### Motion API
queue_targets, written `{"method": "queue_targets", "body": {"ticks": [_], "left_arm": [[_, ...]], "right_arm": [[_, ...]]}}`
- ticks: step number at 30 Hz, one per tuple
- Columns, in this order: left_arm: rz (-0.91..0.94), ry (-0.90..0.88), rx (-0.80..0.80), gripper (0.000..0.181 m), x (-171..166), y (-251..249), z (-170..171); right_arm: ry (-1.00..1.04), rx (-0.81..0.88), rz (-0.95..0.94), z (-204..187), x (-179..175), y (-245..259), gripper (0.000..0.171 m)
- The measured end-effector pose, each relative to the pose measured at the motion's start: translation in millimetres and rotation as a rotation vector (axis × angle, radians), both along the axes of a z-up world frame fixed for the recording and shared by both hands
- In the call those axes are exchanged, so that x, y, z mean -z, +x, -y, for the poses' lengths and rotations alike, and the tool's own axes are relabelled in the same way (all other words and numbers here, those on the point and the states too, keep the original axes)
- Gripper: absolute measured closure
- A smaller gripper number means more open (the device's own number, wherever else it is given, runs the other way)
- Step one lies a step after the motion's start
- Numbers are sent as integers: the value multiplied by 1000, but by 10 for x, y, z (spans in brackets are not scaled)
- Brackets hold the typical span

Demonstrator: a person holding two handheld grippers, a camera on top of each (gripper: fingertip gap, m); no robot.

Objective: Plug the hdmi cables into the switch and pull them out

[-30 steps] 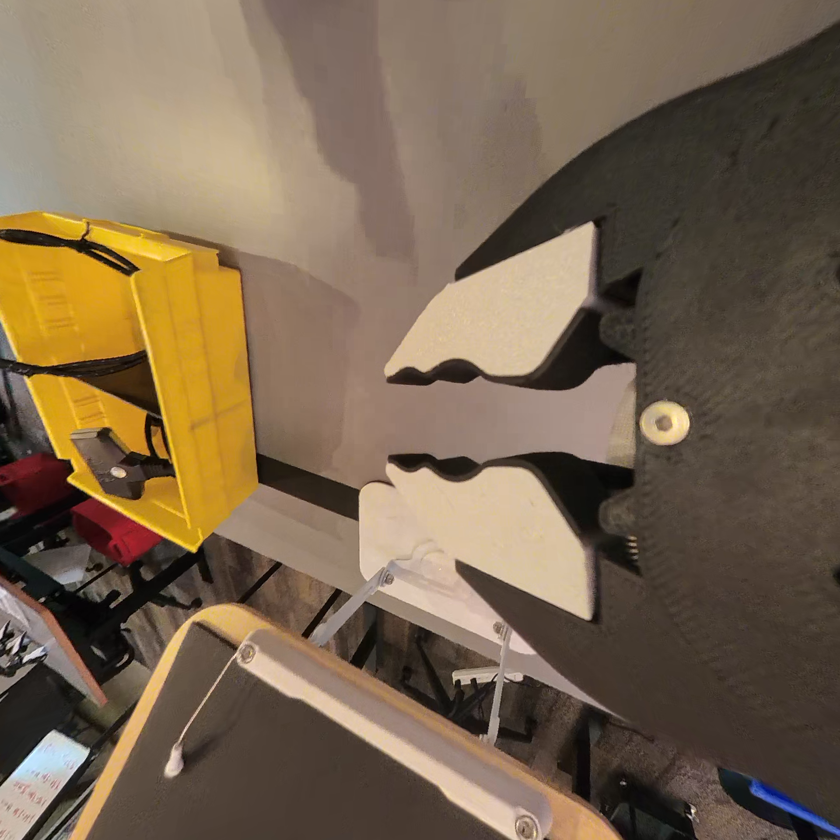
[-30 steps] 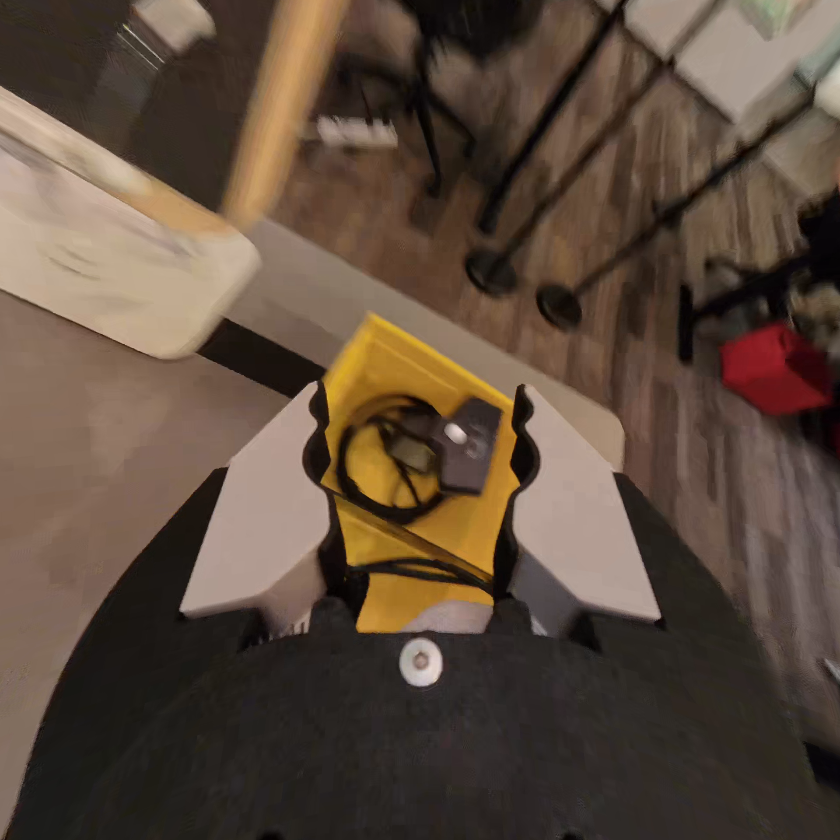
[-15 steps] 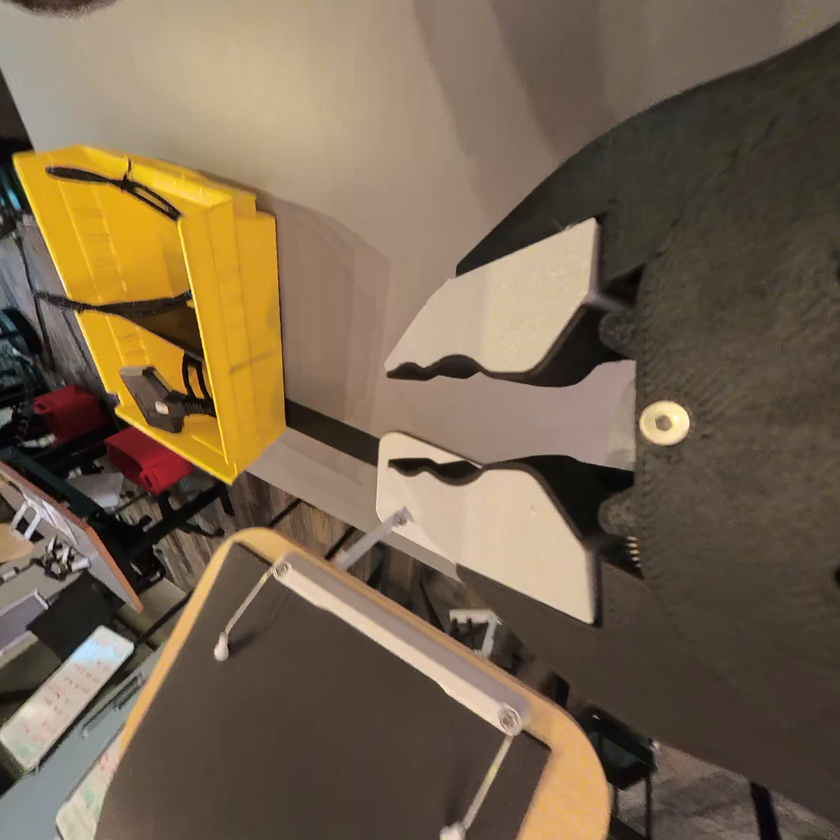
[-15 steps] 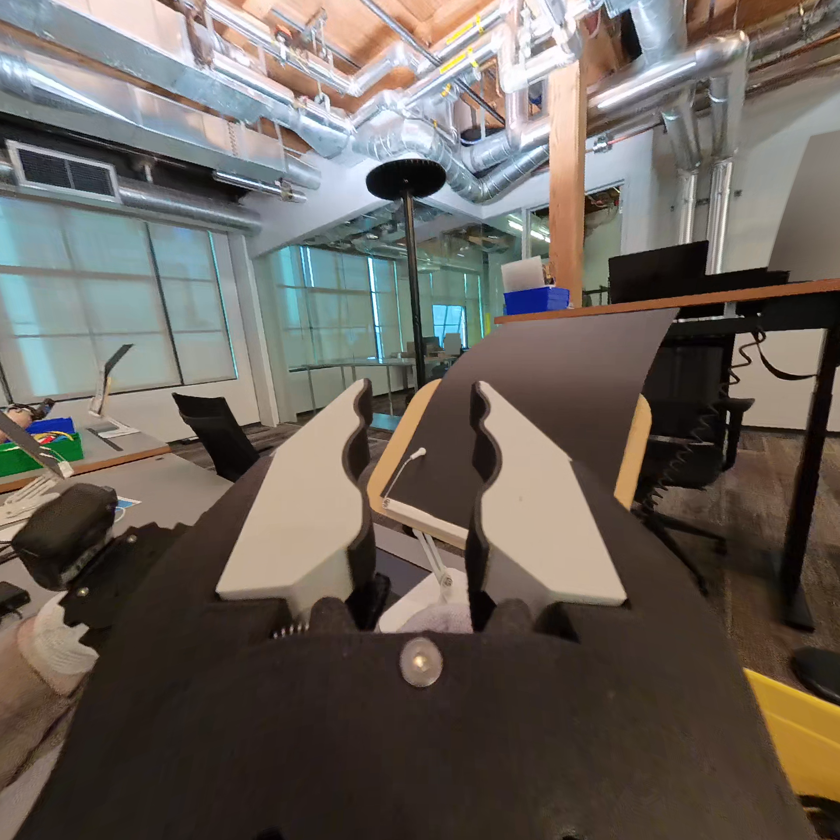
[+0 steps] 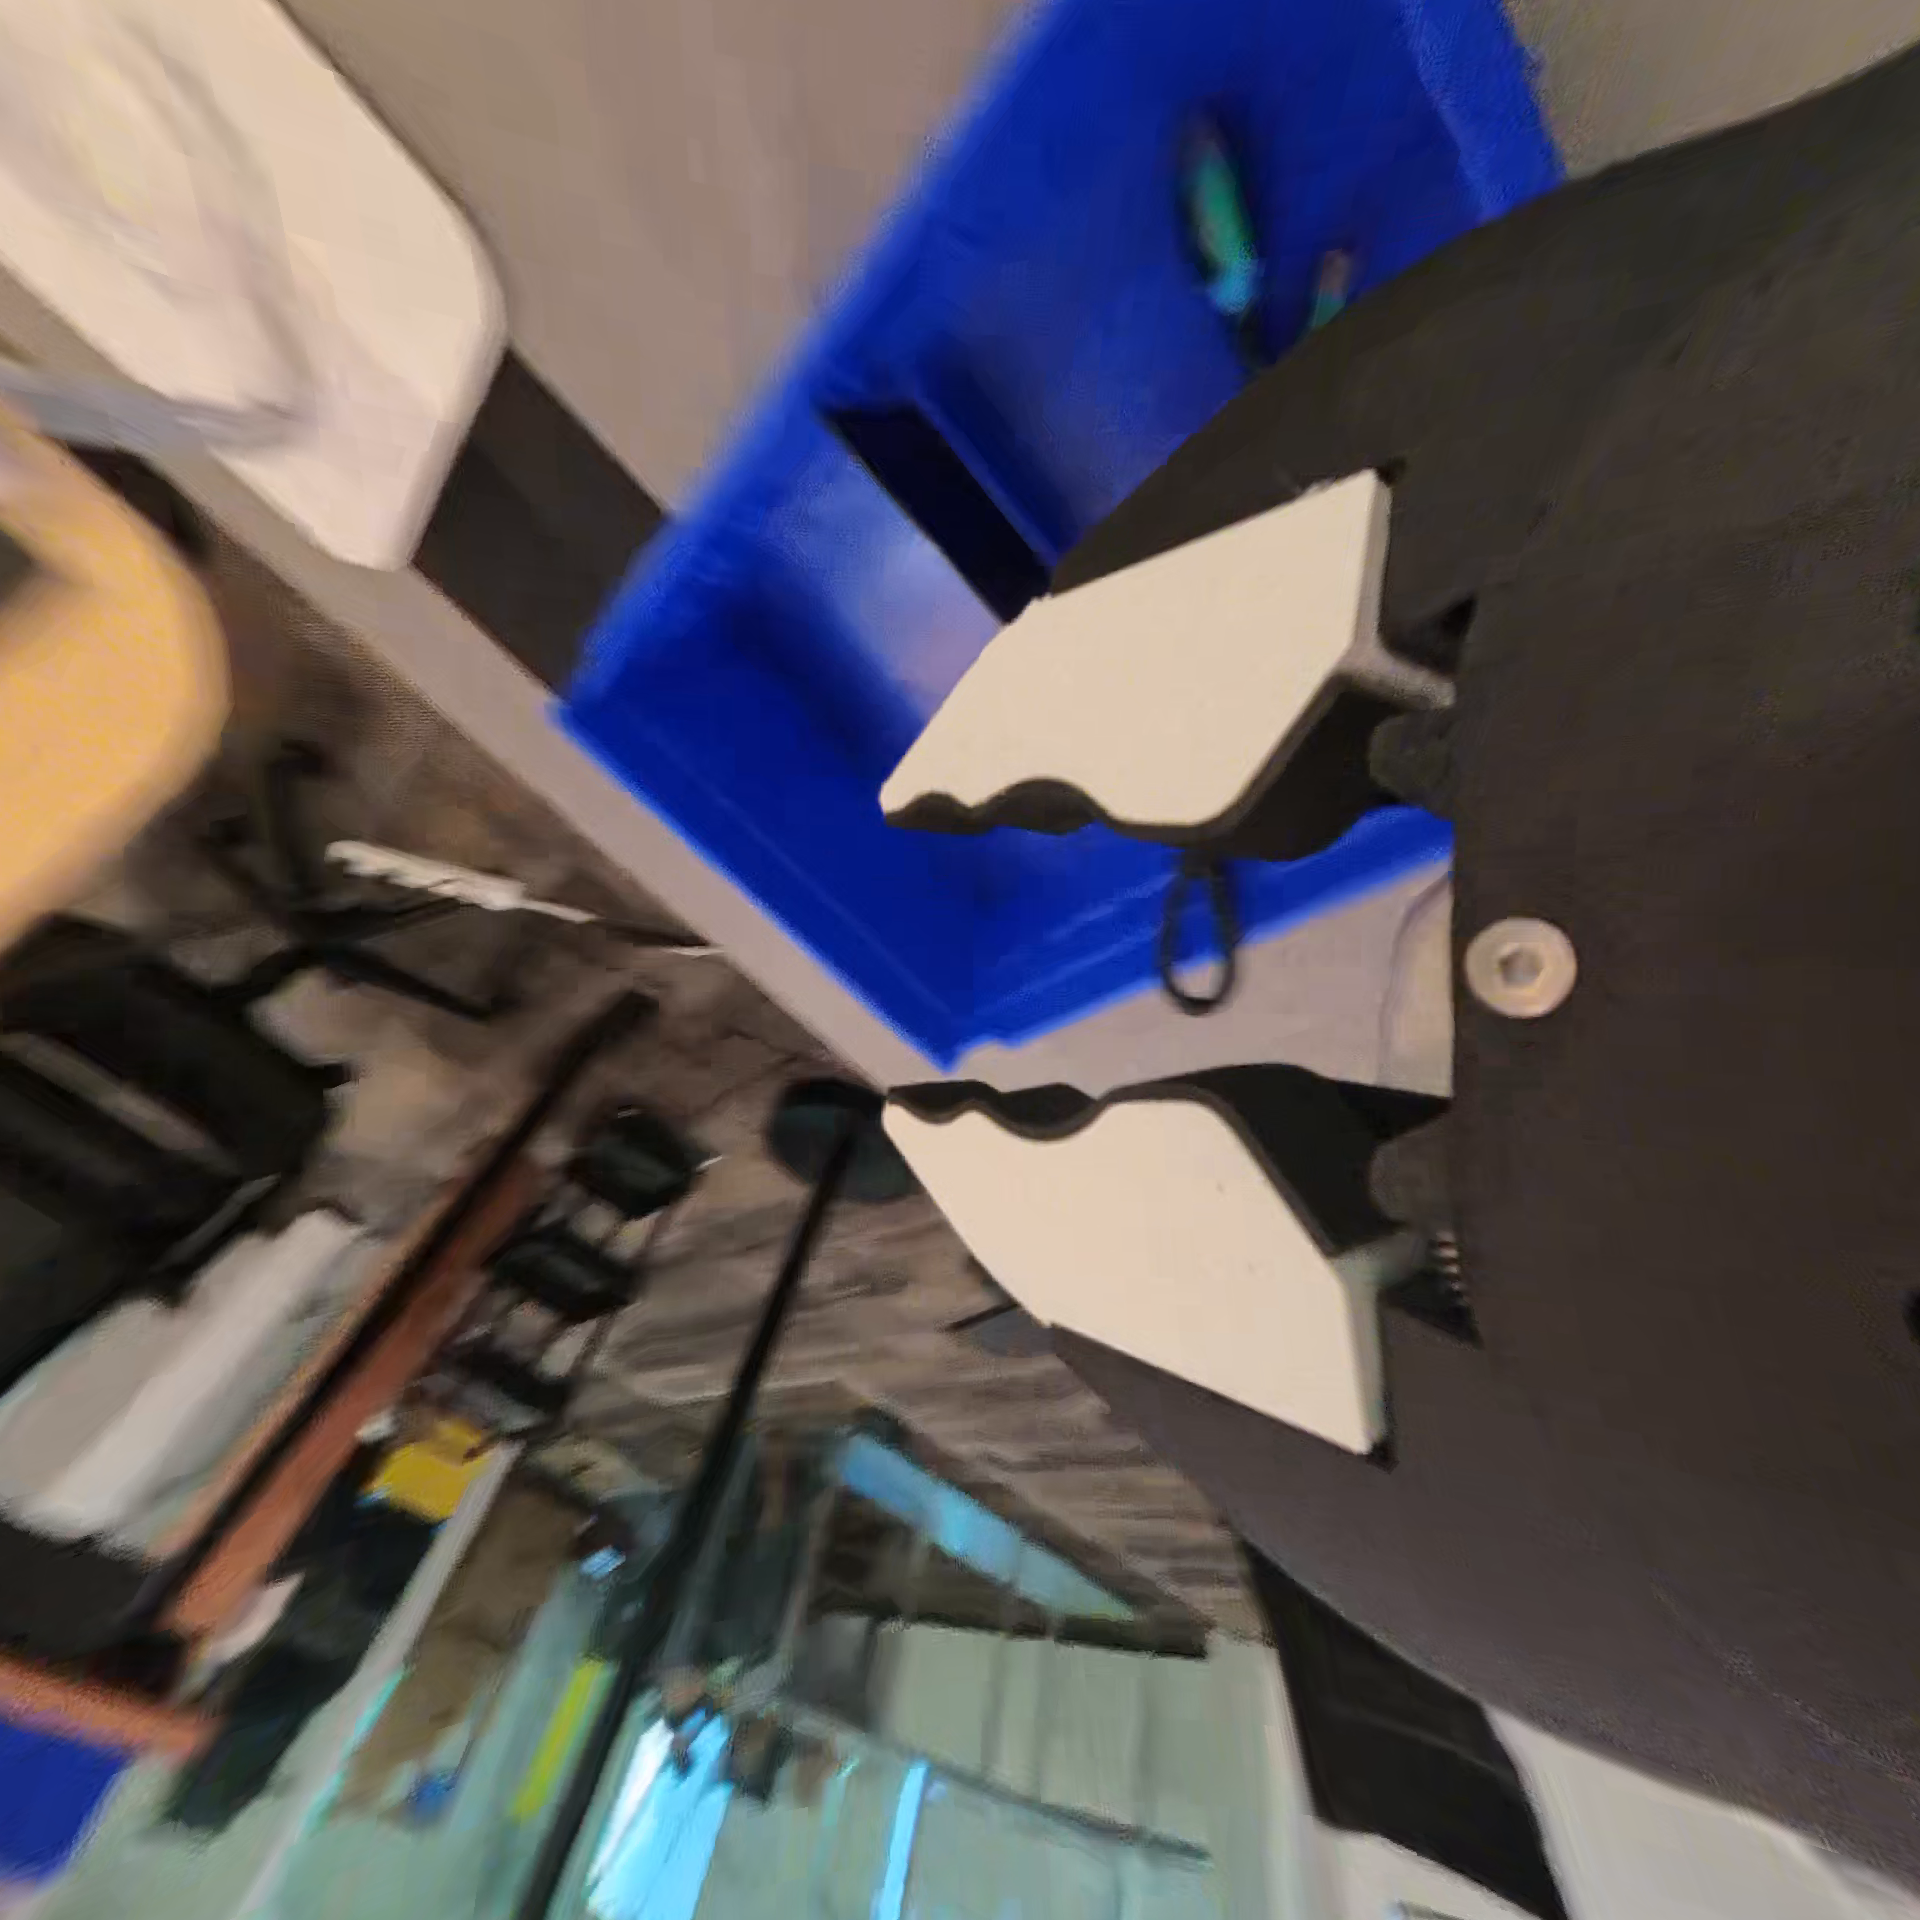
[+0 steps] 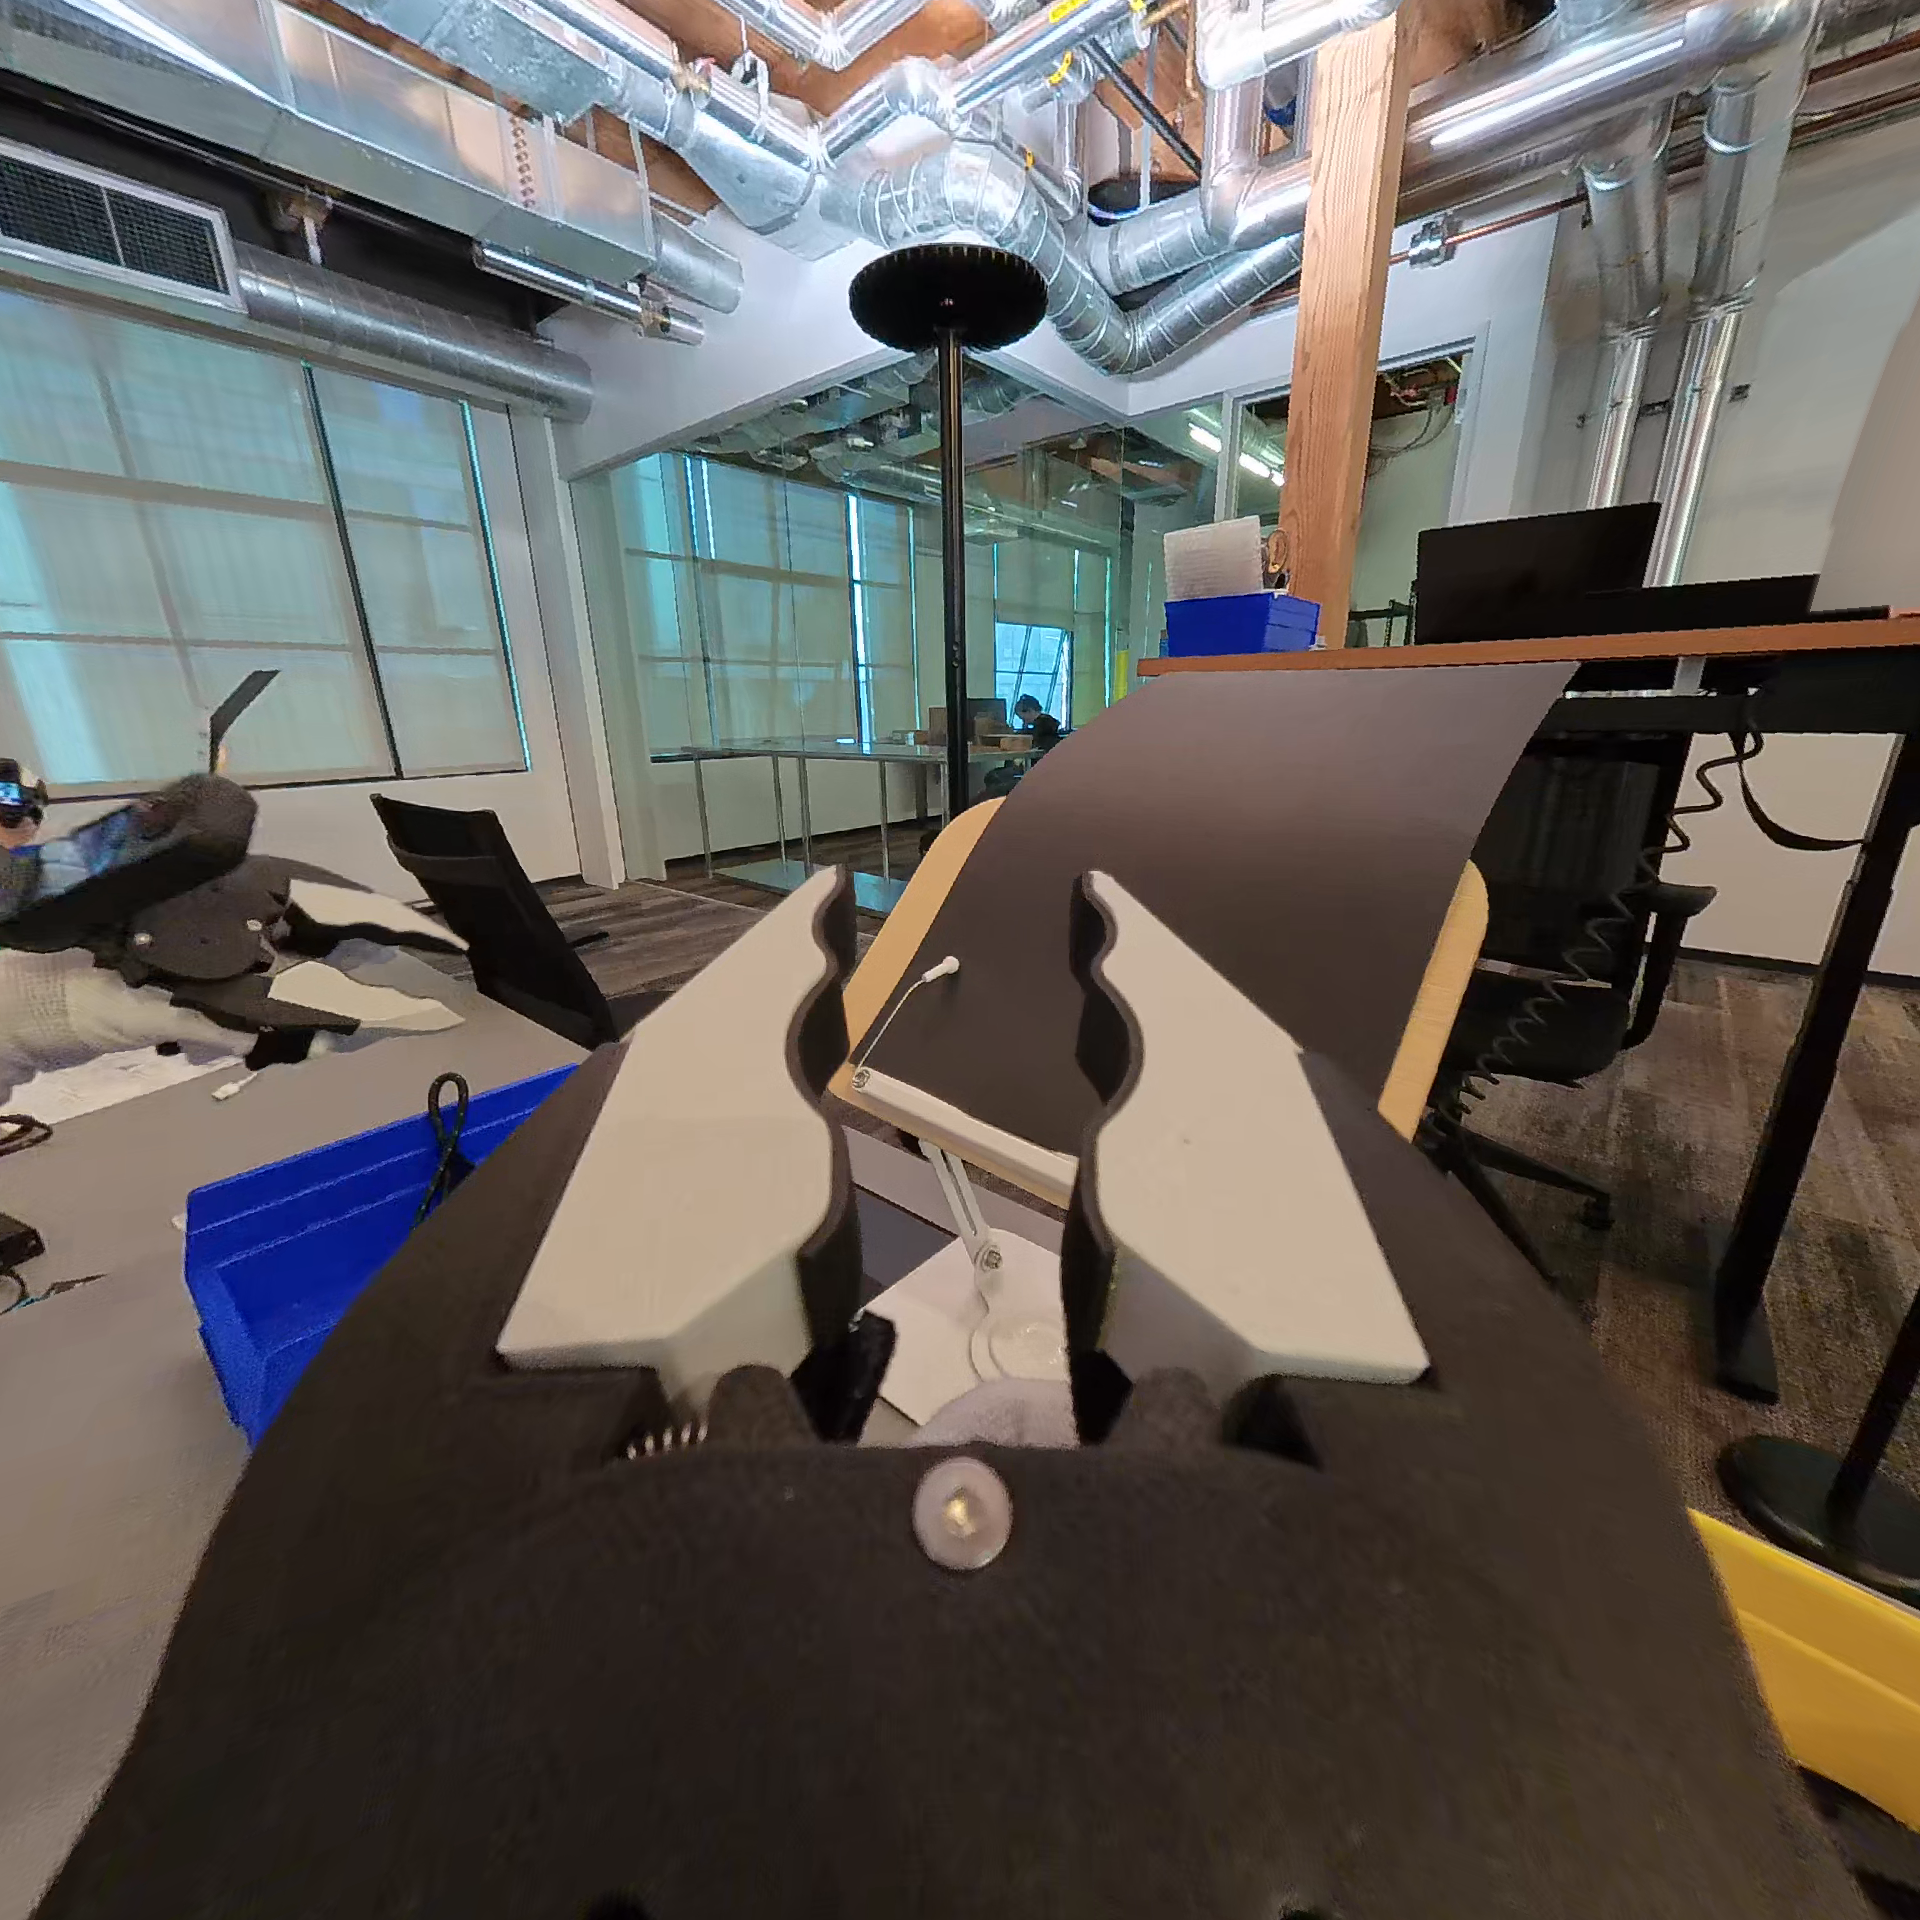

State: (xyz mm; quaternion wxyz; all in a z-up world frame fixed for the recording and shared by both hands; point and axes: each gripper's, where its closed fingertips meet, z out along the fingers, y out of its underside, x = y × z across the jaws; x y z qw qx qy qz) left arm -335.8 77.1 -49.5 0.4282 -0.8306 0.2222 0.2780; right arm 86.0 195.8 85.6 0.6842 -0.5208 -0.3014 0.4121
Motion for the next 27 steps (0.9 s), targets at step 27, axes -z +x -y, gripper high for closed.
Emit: {"method": "queue_targets", "body": {"ticks": [27], "left_arm": [[165,-77,66,173,-108,-484,404]], "right_arm": [[49,-103,126,208,148,-428,130]]}}
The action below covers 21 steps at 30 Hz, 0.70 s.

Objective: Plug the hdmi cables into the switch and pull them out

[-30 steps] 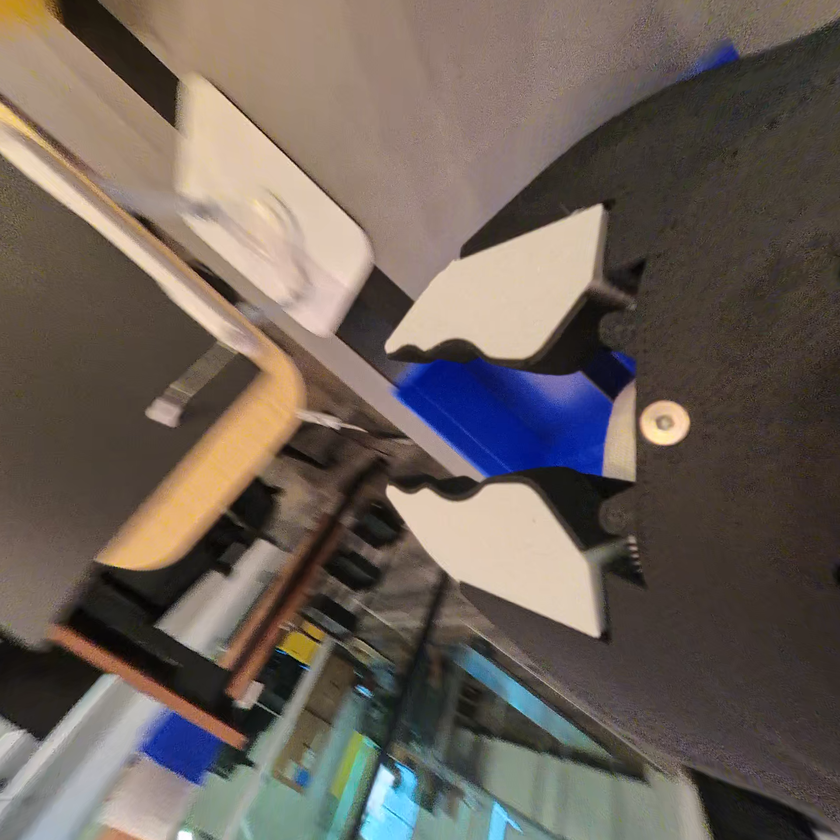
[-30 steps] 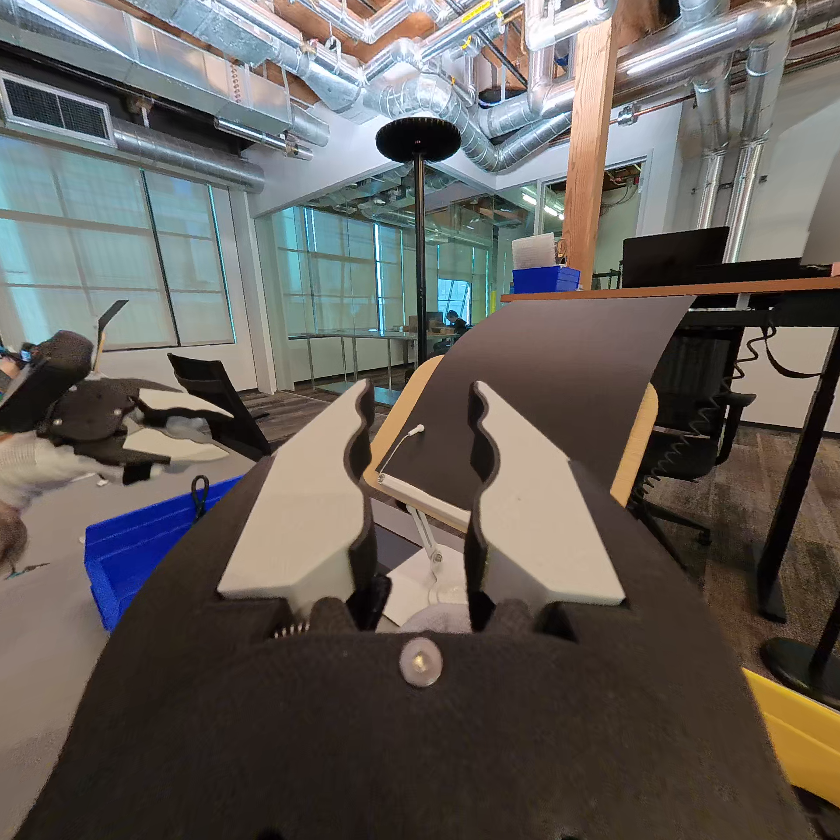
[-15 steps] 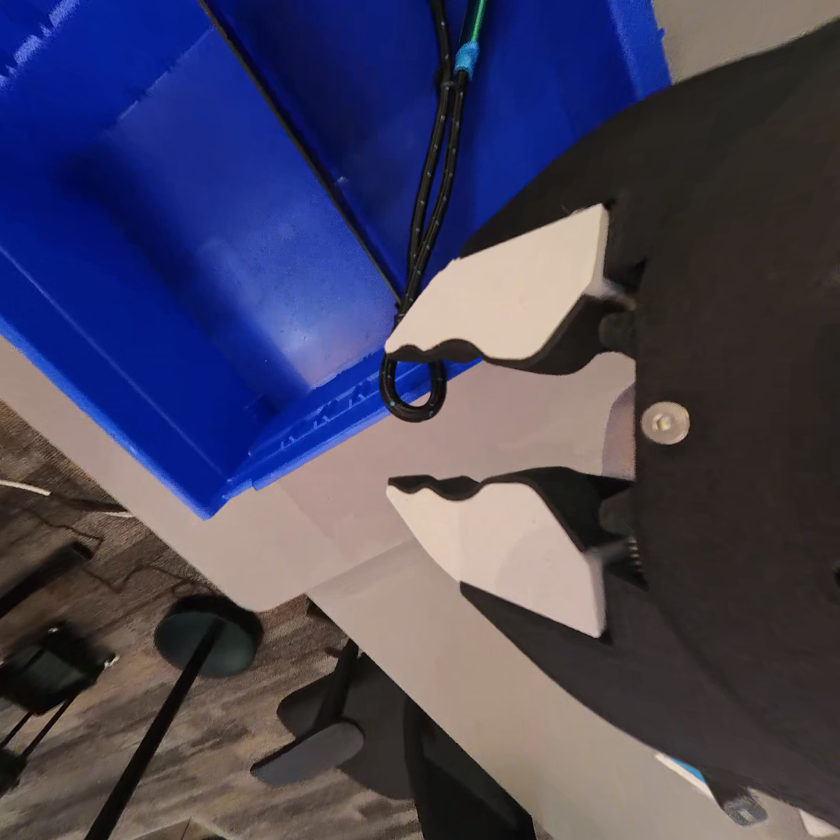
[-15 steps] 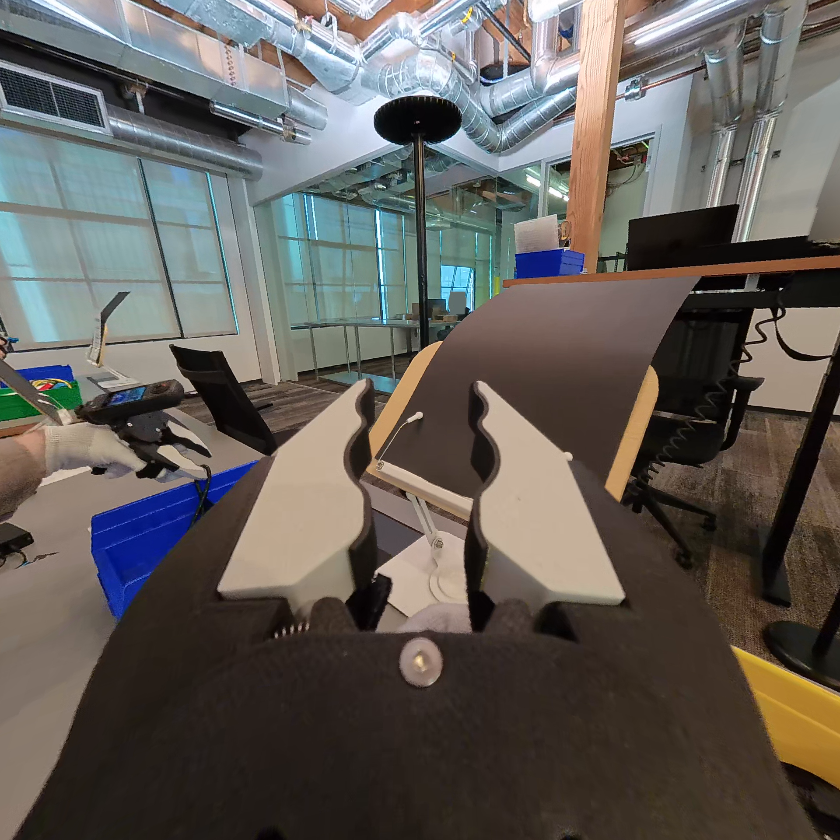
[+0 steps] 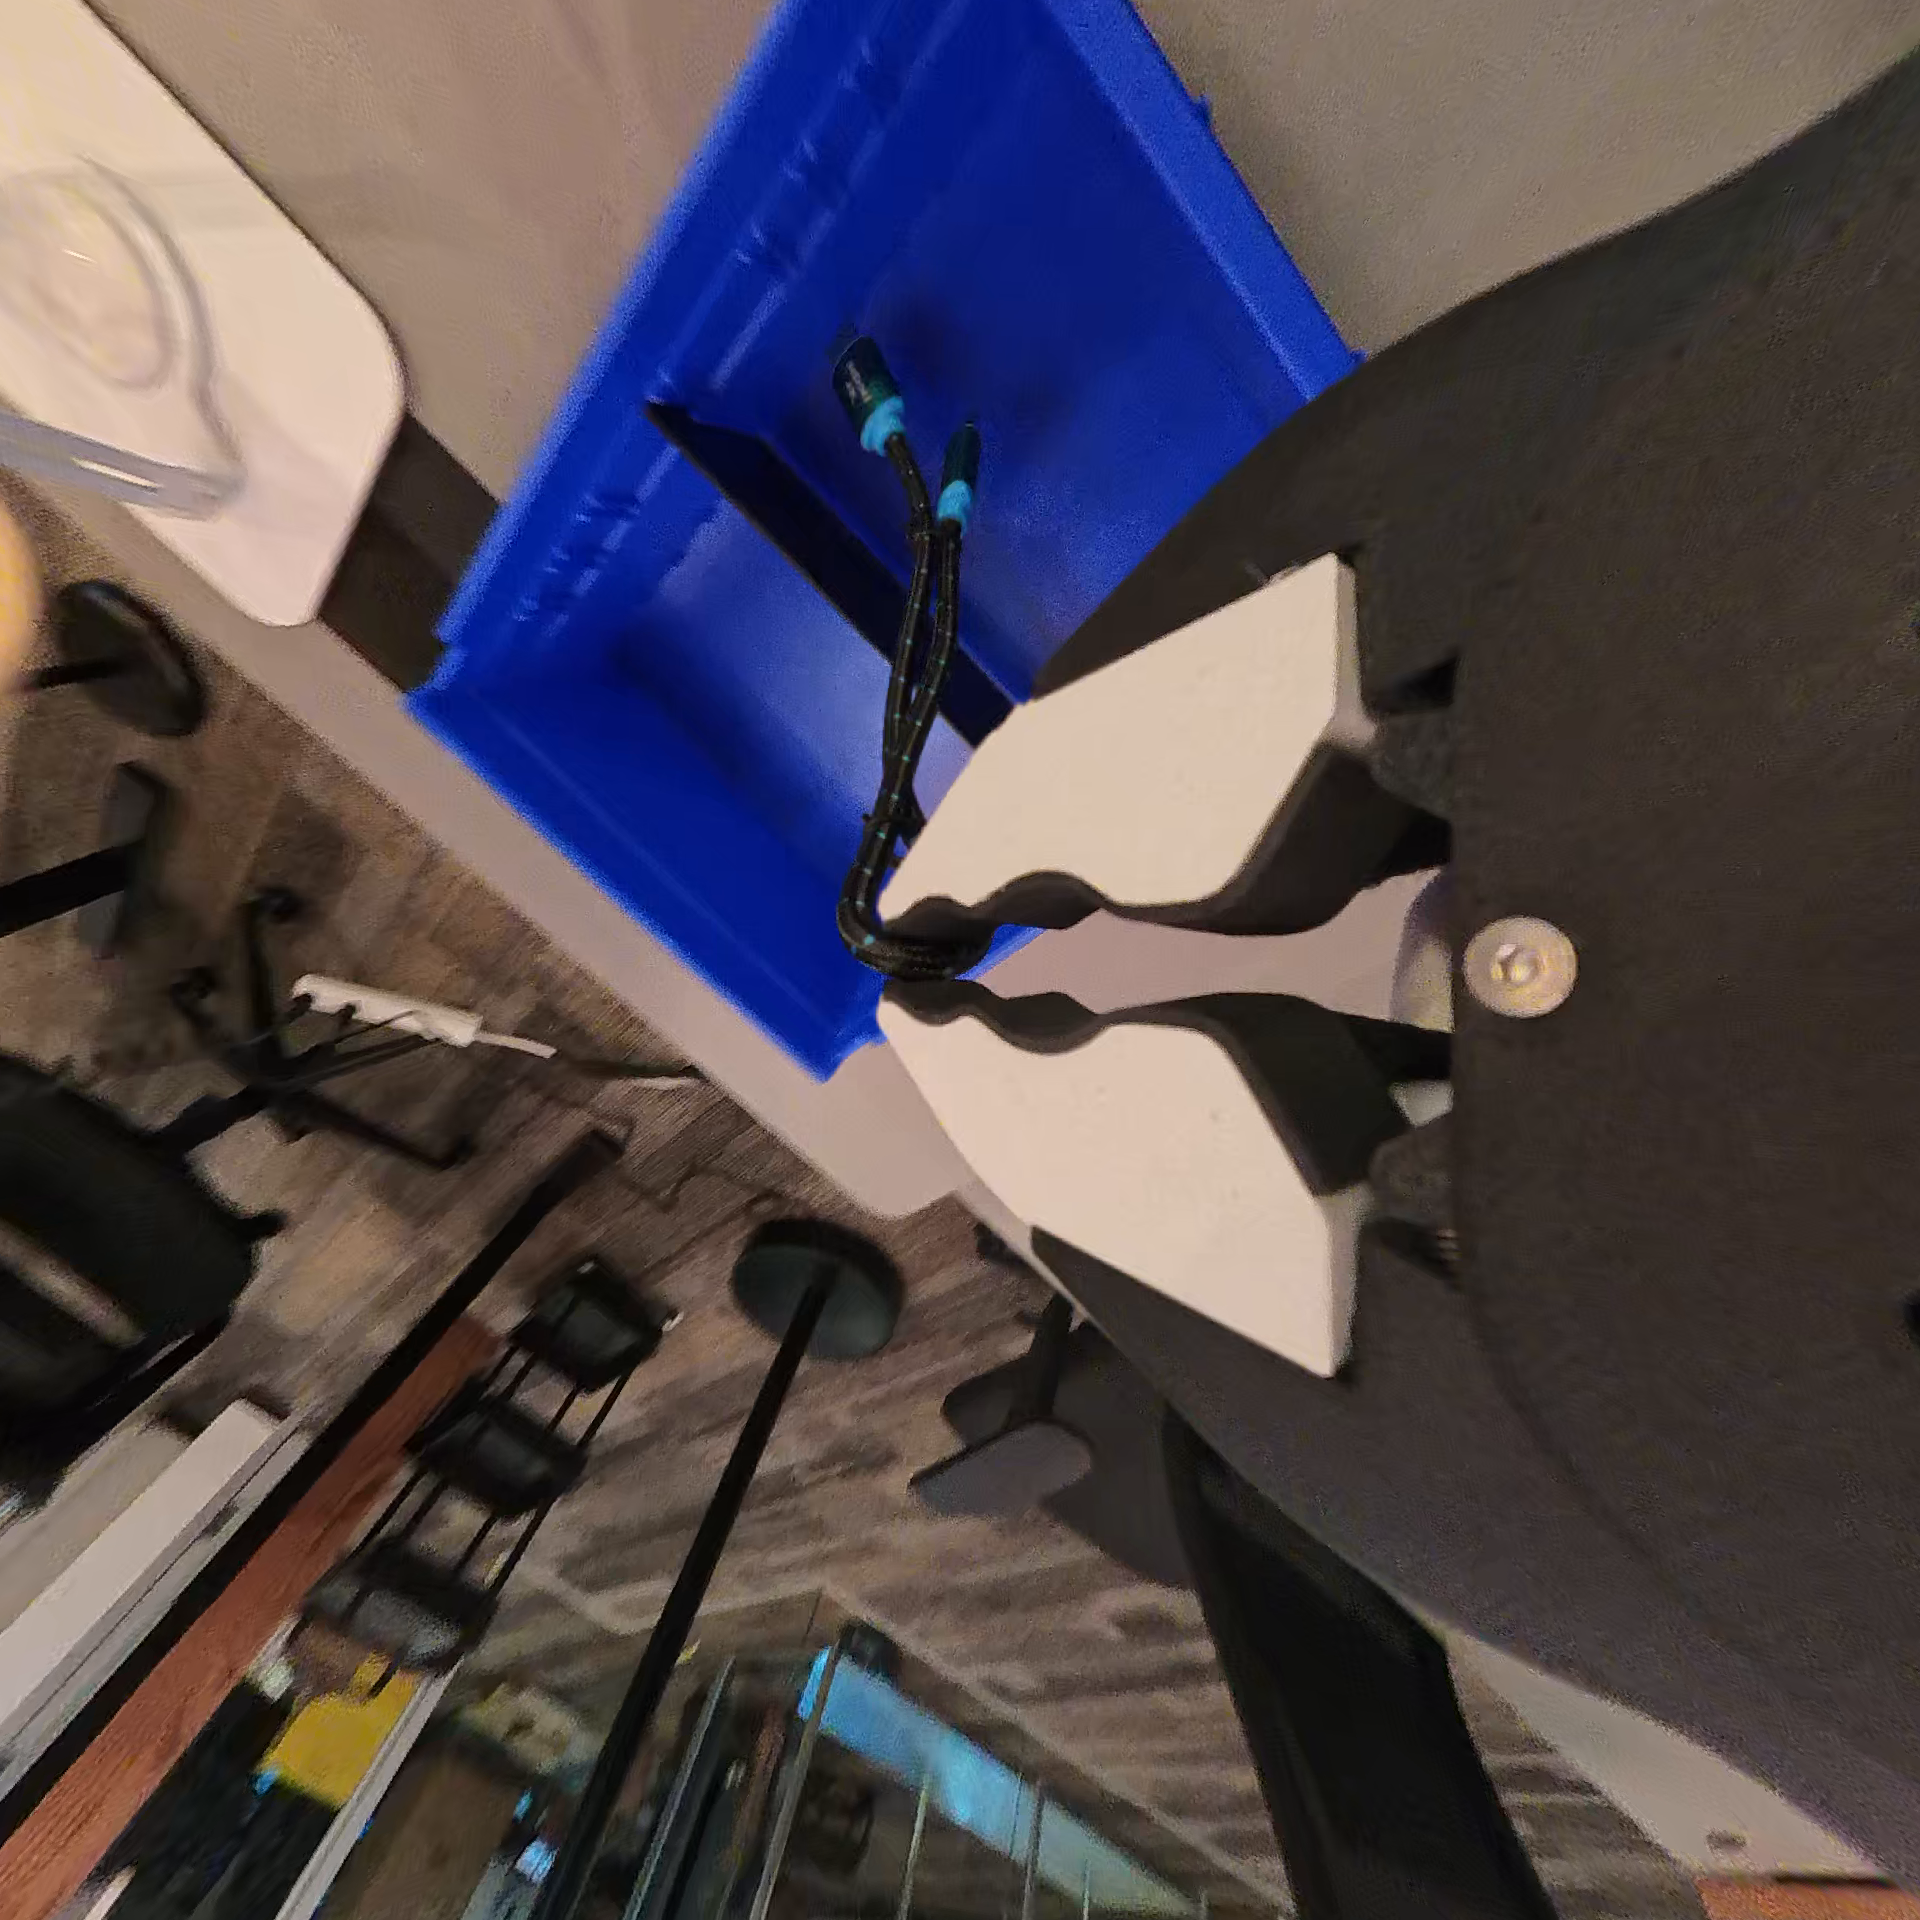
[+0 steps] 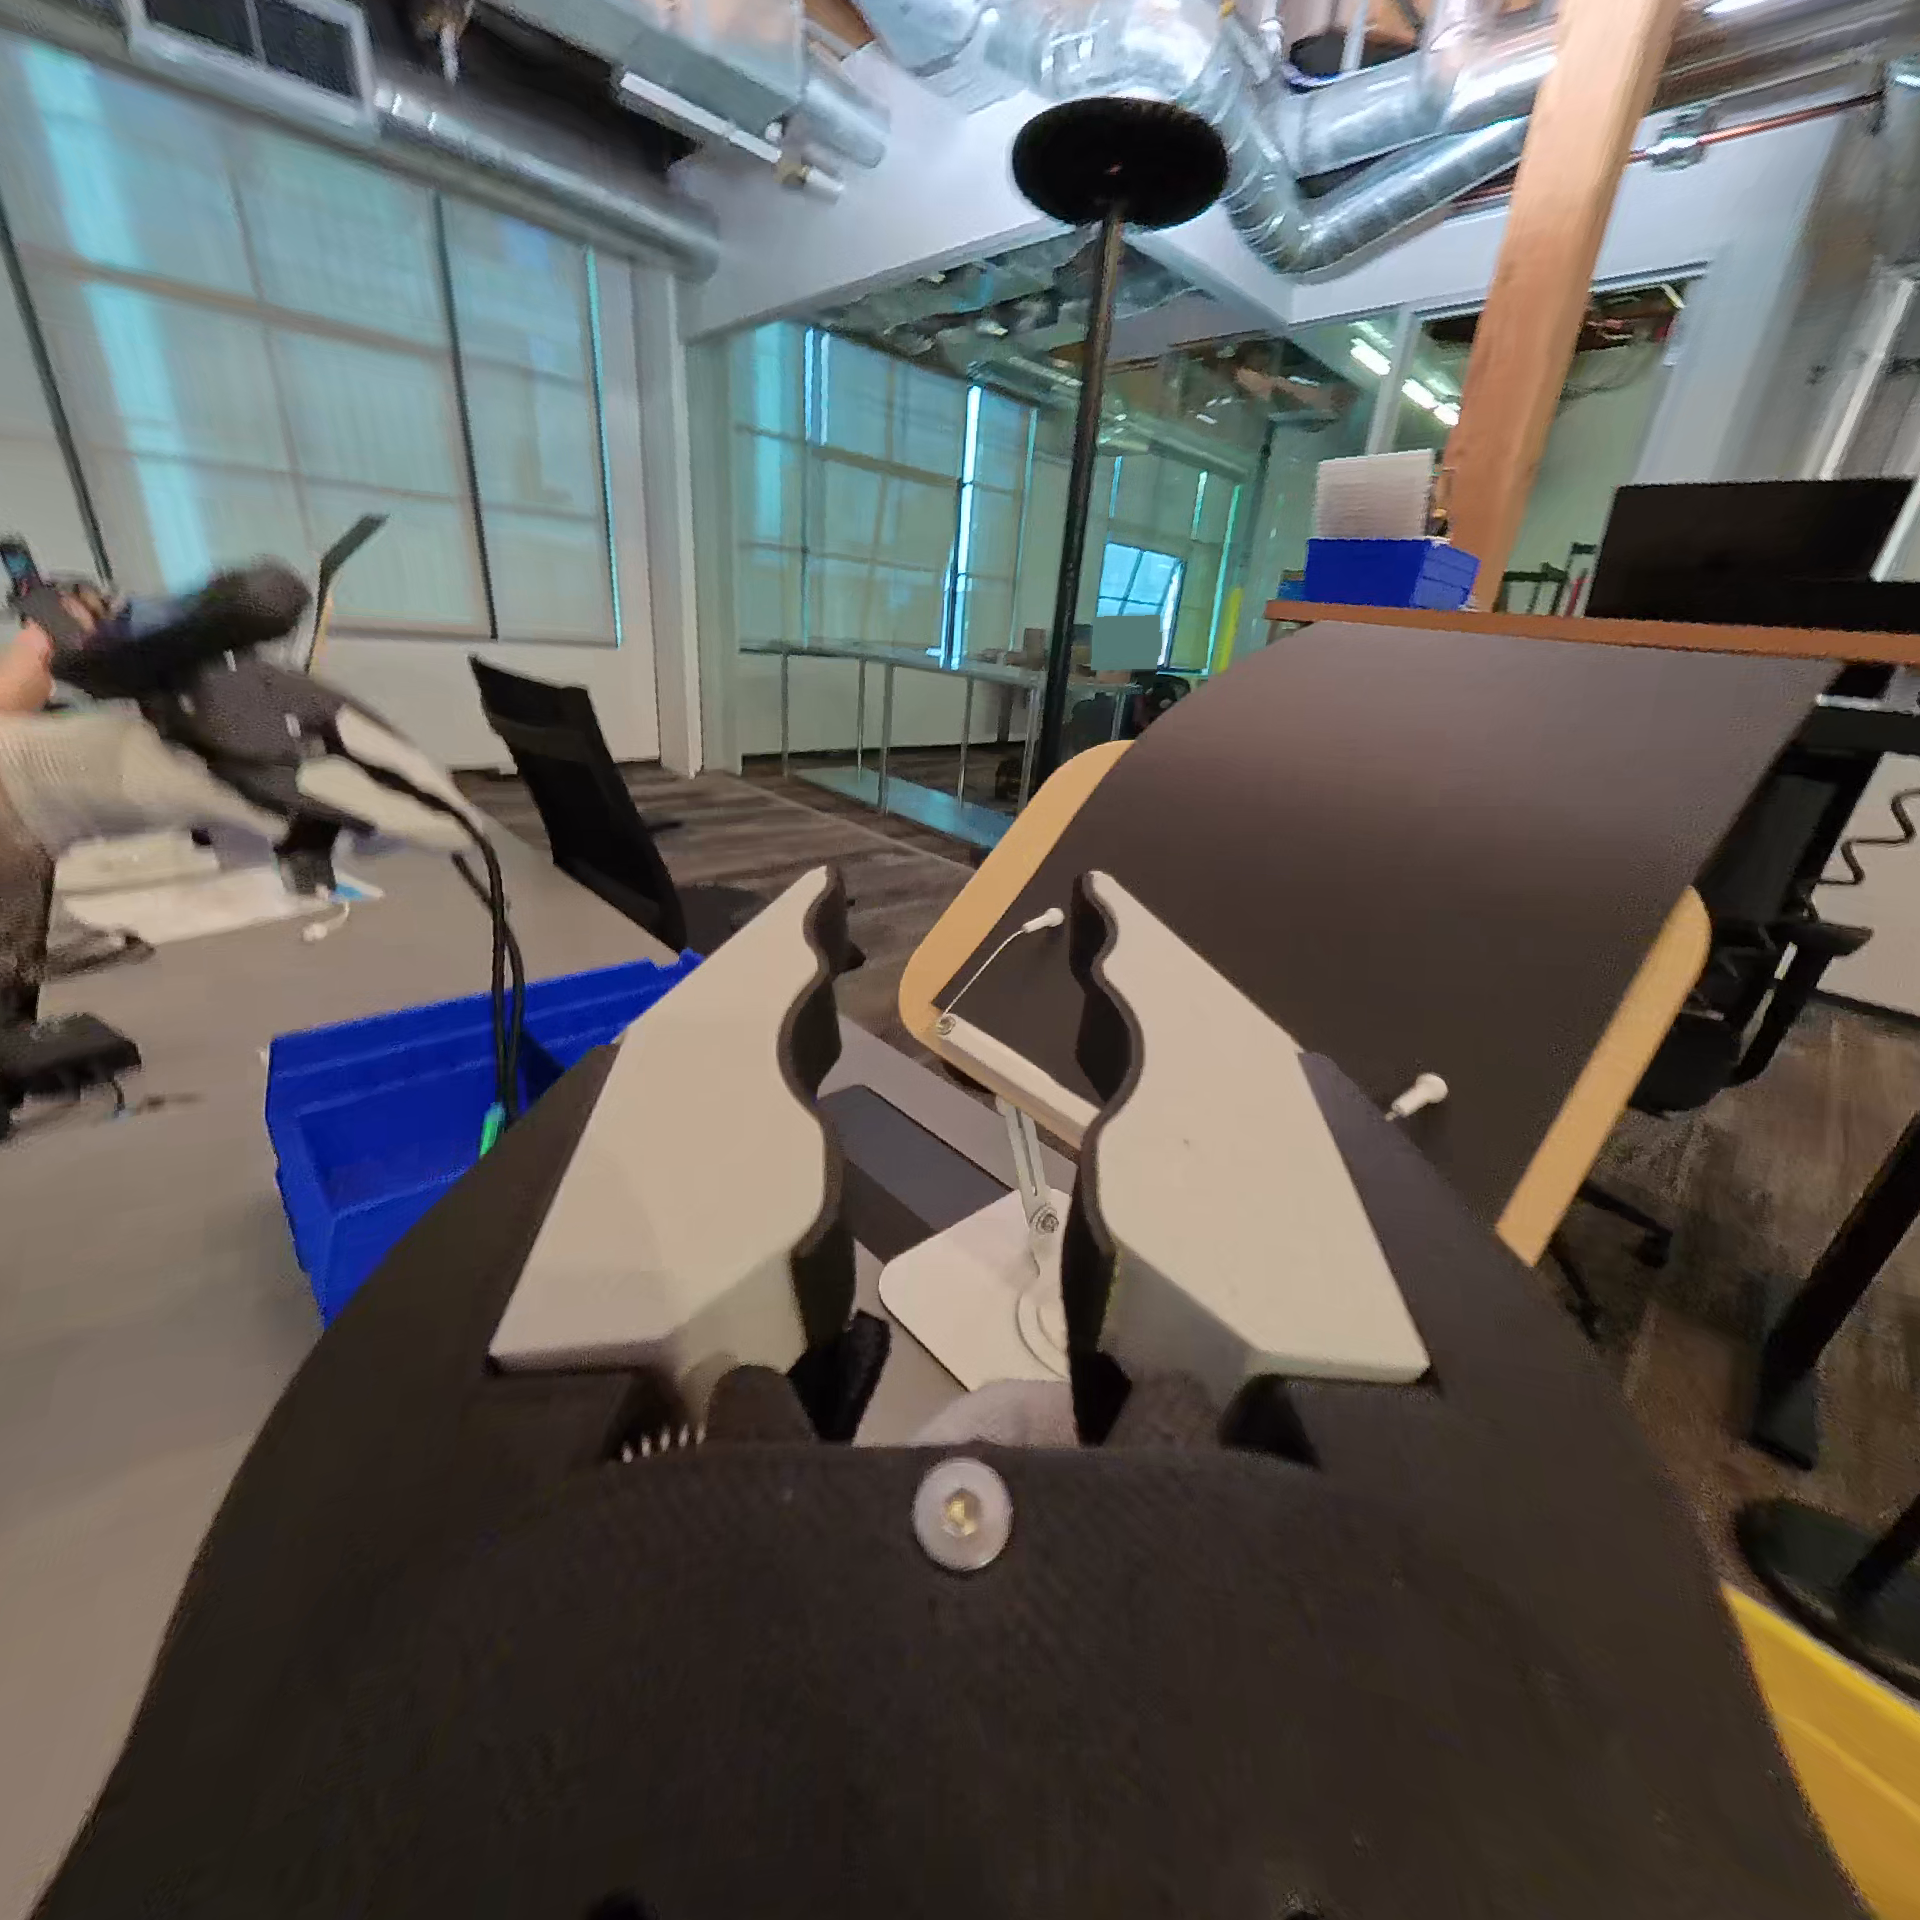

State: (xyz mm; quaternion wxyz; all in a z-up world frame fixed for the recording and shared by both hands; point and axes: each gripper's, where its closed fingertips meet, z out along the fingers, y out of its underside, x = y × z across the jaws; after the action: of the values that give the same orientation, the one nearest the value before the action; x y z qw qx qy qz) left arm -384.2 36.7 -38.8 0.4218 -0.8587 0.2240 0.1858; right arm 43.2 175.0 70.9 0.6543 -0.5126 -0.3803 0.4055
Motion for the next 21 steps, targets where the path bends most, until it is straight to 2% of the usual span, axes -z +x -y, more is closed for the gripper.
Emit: {"method": "queue_targets", "body": {"ticks": [4,7,12,17,19,20,21], "left_arm": [[-26,158,13,173,-620,408,57],[-31,239,4,173,-917,756,65],[-11,336,43,174,-1185,1404,42],[72,377,156,173,-1225,2209,47],[148,384,219,173,-1217,2530,36],[171,382,245,173,-1208,2656,28],[200,386,272,173,-1210,2774,15]], "right_arm": [[146,-10,143,283,59,-363,120],[266,13,294,520,191,-758,109],[356,-32,399,1052,452,-1510,95],[391,154,516,905,853,-1866,81],[364,227,509,745,934,-1861,94],[365,262,501,657,947,-1822,113],[371,265,499,601,962,-1779,154]]}}
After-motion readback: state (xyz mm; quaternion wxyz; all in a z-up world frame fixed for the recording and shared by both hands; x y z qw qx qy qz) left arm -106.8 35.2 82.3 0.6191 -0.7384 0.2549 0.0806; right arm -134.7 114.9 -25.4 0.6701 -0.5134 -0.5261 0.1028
